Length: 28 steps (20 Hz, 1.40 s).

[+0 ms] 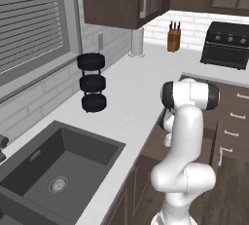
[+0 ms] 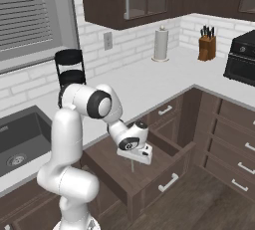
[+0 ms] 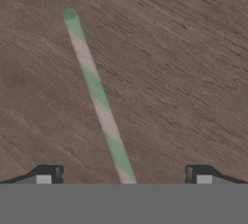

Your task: Take a straw from the drawer in front and place it inside the glass cup on the dining counter.

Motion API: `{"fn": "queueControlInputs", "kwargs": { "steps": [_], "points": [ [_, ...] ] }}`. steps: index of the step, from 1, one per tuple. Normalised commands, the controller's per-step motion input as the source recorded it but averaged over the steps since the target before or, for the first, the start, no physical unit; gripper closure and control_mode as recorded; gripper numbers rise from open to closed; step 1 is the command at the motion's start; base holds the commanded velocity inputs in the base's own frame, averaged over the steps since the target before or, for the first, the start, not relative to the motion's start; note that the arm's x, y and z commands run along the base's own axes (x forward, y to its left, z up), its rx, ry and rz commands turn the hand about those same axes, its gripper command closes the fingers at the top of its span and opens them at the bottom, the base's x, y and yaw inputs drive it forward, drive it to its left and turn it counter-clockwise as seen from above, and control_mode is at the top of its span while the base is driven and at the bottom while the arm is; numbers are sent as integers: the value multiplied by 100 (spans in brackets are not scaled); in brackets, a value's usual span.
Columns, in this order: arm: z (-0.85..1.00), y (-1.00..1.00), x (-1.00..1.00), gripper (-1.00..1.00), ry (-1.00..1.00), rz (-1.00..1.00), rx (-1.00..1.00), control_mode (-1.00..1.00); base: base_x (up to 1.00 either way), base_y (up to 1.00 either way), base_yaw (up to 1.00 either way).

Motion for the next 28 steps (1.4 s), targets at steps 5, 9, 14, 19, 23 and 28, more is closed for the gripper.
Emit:
{"fn": "queueControlInputs", "kwargs": {
  "steps": [5, 9, 14, 19, 23, 28],
  "points": [
    [0, 0, 16, -100, 0, 6, 0, -100, 0, 0, 0],
    [-1, 0, 15, -100, 0, 6, 0, -100, 0, 0, 0],
    [-5, 0, 14, -100, 0, 4, 0, -100, 0, 0, 0],
    [-13, 0, 13, -100, 0, 3, 0, -100, 0, 0, 0],
    [-27, 0, 2, -100, 0, 3, 0, -100, 0, 0, 0],
    [-25, 0, 1, -100, 0, 3, 0, -100, 0, 0, 0]
  ]
}}
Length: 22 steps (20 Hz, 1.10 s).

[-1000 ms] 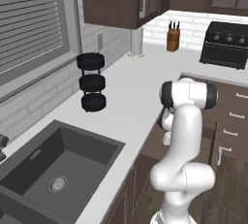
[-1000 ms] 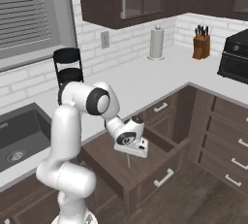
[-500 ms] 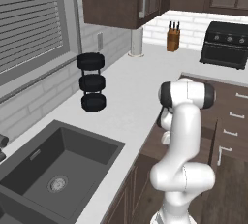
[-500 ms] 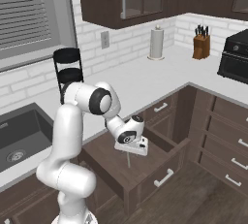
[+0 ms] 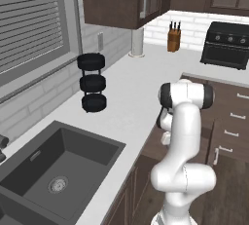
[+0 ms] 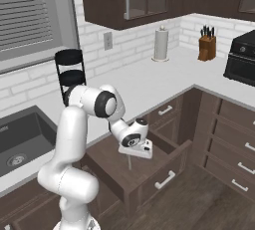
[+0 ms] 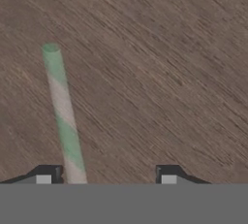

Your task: Take a straw from the drawer in front and place it inside the glass cup on the dining counter.

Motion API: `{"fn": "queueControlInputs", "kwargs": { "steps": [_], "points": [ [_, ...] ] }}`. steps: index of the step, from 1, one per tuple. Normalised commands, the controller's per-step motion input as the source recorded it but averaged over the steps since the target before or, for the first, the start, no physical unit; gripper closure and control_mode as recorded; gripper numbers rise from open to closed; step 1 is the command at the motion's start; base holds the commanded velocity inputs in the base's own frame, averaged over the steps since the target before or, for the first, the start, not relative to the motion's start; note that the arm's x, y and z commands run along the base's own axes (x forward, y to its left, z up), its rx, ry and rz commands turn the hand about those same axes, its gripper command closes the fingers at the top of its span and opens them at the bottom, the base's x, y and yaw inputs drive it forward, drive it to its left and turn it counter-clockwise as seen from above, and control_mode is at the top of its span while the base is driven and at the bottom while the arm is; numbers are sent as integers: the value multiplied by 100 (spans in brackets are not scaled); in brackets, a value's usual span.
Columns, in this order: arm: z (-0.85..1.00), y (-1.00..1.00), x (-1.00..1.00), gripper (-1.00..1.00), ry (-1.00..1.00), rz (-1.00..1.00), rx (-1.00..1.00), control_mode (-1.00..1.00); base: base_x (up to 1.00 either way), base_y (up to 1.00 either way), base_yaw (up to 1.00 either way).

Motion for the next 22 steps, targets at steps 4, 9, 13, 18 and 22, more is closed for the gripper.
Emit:
{"fn": "queueControlInputs", "kwargs": {
  "steps": [4, 9, 13, 18, 22],
  "points": [
    [-24, 0, 0, -100, -1, 3, 0, -100, 0, 0, 0],
    [-43, -7, -21, -100, 0, 1, 0, -100, 0, 0, 0],
    [-40, -14, -27, -100, 0, 0, -1, -100, 0, 0, 0],
    [-32, -7, -16, -100, 0, 0, 0, -100, 0, 0, 0],
    [-22, 0, -19, 100, -1, 1, -2, -100, 0, 0, 0]
  ]
}}
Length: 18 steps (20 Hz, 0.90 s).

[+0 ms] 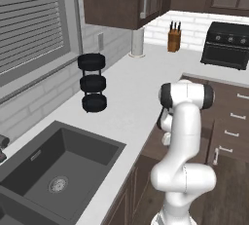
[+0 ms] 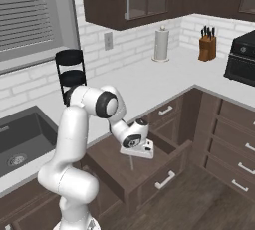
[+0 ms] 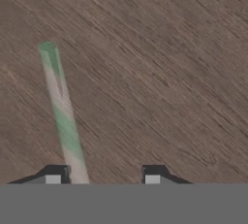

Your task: Take a straw from the drawer in front and place it inside the glass cup on the dining counter.

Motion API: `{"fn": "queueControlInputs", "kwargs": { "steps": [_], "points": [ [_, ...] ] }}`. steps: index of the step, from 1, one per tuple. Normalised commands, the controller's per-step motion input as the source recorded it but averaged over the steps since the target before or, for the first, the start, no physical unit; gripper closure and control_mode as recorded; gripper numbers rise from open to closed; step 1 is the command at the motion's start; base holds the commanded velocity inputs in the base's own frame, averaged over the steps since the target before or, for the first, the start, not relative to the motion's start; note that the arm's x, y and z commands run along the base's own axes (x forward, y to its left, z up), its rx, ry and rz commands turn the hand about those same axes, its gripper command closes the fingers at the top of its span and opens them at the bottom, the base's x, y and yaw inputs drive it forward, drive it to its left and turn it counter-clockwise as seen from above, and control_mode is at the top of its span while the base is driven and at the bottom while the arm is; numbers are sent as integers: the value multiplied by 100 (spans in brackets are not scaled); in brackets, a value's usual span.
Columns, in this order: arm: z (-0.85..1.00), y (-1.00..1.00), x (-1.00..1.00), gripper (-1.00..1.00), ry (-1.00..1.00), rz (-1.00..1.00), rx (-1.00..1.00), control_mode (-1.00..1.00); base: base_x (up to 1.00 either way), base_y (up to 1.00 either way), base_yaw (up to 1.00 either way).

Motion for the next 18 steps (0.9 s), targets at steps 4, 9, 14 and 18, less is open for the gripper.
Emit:
{"fn": "queueControlInputs", "kwargs": {
  "steps": [4, 9, 14, 18],
  "points": [
    [-21, 3, -81, 100, -11, 10, -5, -100, 0, 0, 0],
    [-40, 9, -74, 100, -5, 11, -5, -100, 0, 0, 0],
    [-43, -2, -17, 100, 3, 2, 0, -100, 0, 0, 0],
    [-43, -27, -6, 100, 10, 2, 0, -100, 0, 0, 0]
  ]
}}
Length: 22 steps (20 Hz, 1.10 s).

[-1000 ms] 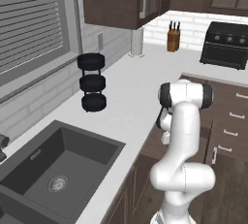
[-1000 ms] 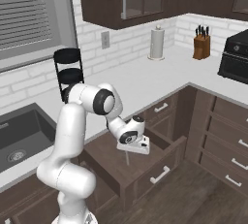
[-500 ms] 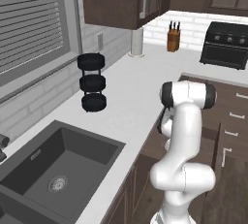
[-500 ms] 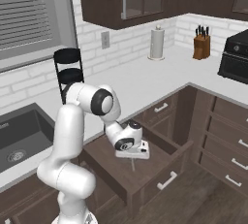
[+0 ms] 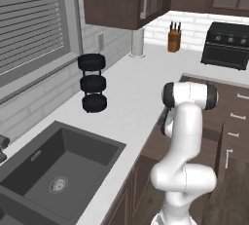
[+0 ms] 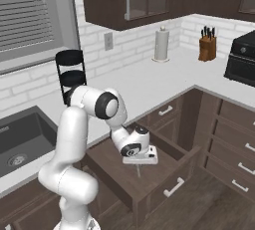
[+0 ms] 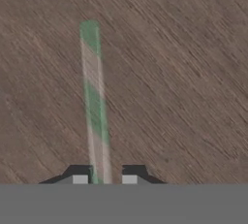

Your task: Take a straw from the drawer in front and place it inside the glass cup on the dining counter.

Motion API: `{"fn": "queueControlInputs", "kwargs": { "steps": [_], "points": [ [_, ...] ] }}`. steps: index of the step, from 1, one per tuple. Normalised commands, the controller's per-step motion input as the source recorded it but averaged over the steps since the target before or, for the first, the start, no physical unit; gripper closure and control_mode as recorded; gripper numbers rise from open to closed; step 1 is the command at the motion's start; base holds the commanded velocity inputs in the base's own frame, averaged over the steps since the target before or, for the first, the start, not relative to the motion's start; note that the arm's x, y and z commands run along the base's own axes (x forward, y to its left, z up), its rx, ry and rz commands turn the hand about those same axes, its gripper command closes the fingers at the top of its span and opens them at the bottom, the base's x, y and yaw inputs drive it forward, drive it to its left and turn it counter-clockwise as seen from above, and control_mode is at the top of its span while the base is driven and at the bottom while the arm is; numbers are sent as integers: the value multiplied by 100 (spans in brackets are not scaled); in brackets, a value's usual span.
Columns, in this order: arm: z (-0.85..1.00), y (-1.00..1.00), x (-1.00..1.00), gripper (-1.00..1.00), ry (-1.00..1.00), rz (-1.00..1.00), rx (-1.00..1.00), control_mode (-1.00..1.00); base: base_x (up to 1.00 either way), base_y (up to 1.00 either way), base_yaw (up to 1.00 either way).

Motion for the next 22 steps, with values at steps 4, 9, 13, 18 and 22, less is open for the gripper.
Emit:
{"fn": "queueControlInputs", "kwargs": {
  "steps": [4, 9, 13, 18, 22],
  "points": [
    [-87, -22, -15, 100, 10, 4, 0, -100, 0, 0, 0],
    [-80, -14, -11, 100, 11, 4, 0, -100, 0, 0, 0],
    [-59, -16, -20, 100, 7, 8, 1, -100, 0, 0, 0],
    [-24, -33, -48, 100, -6, 6, 5, -100, 0, 0, 0],
    [27, -35, -43, 100, -22, 1, 16, -100, 0, 0, 0]
  ]
}}
